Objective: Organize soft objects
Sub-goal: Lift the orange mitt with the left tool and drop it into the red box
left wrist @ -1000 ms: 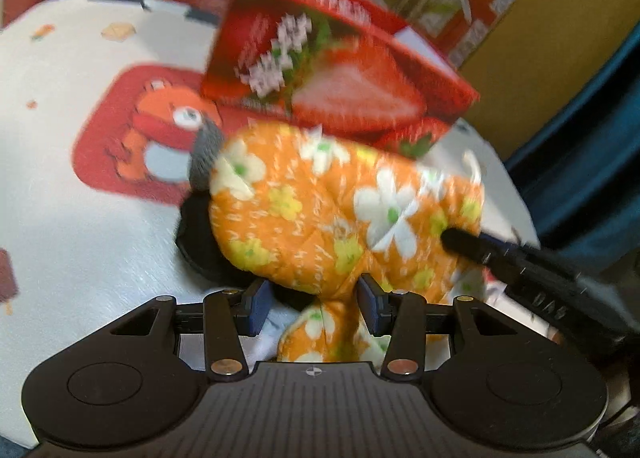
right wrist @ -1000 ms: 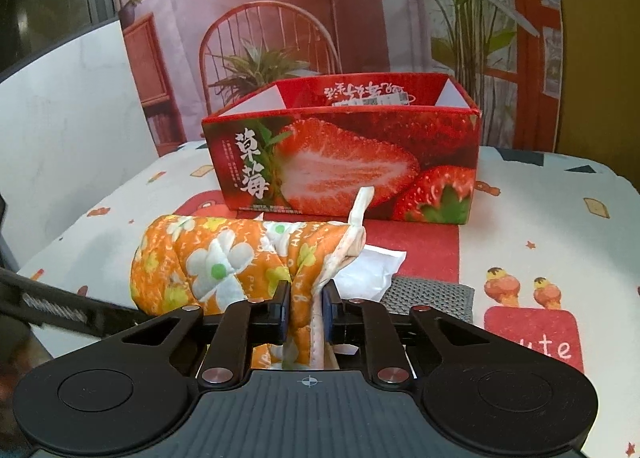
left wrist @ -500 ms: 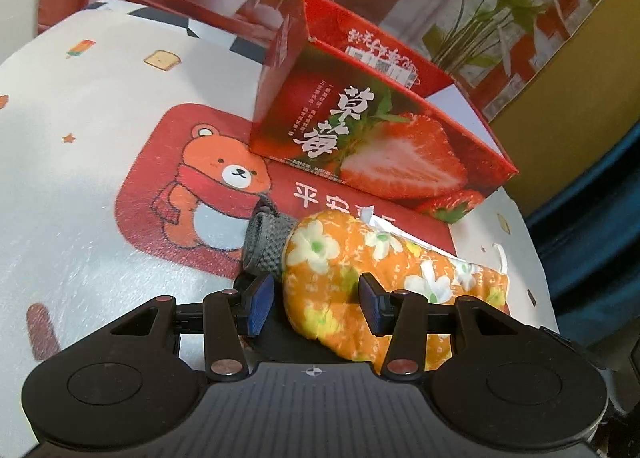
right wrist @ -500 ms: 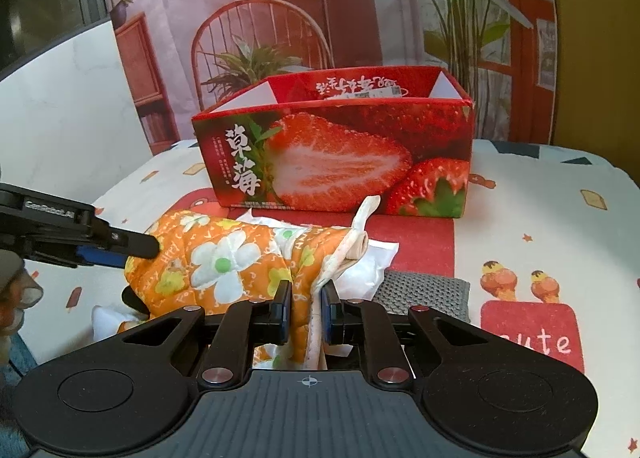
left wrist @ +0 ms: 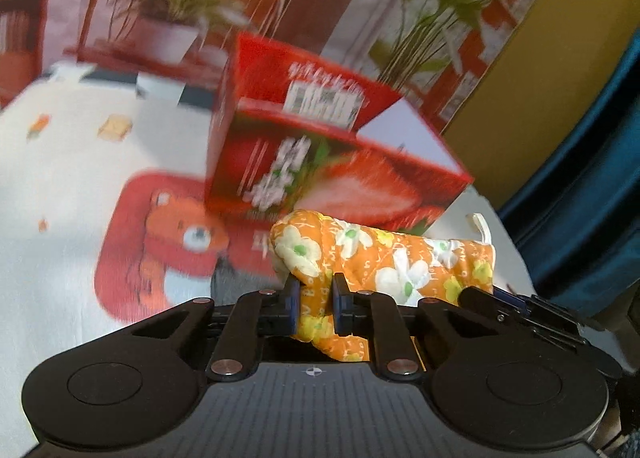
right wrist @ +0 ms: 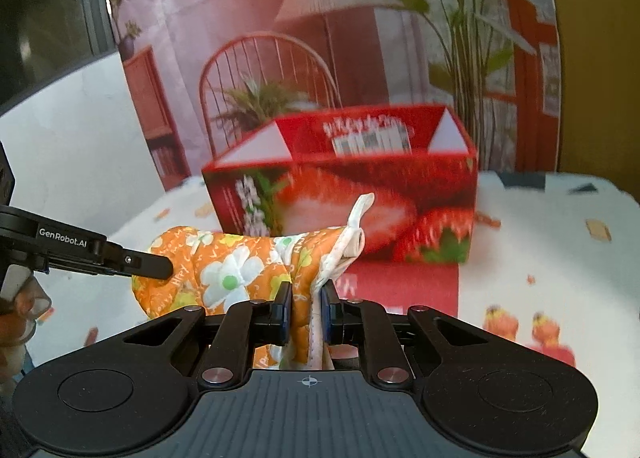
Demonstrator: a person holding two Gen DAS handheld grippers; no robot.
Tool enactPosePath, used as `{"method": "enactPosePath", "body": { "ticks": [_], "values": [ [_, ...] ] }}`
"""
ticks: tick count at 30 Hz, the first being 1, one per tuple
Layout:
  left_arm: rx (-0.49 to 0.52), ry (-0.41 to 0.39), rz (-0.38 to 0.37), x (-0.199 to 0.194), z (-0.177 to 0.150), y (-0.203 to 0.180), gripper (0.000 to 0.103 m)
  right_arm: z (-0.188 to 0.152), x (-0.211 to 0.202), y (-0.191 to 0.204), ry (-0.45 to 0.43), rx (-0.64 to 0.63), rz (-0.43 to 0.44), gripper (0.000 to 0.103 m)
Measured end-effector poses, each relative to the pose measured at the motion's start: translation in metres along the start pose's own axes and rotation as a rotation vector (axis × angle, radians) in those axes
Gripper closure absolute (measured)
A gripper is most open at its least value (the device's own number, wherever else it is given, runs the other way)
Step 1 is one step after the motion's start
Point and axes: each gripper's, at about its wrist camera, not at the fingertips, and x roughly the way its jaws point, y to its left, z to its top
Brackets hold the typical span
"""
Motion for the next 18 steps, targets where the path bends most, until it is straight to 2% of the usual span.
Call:
{"method": "enactPosePath", "body": {
  "ticks": [10, 18],
  "values": [
    [0.060, -0.134, -0.025, -0.013, 0.066, -0.024, 0.087, 0.068, 0.006, -0.008, -0.105, -0.062, 0.019, 0.090],
    [0.117, -0.250, -0.016, 0.005, 0.121, -0.040, 0.087, 0.129, 0.036, -0.021, -0.197, -0.180, -0.026, 0.090]
  ]
}}
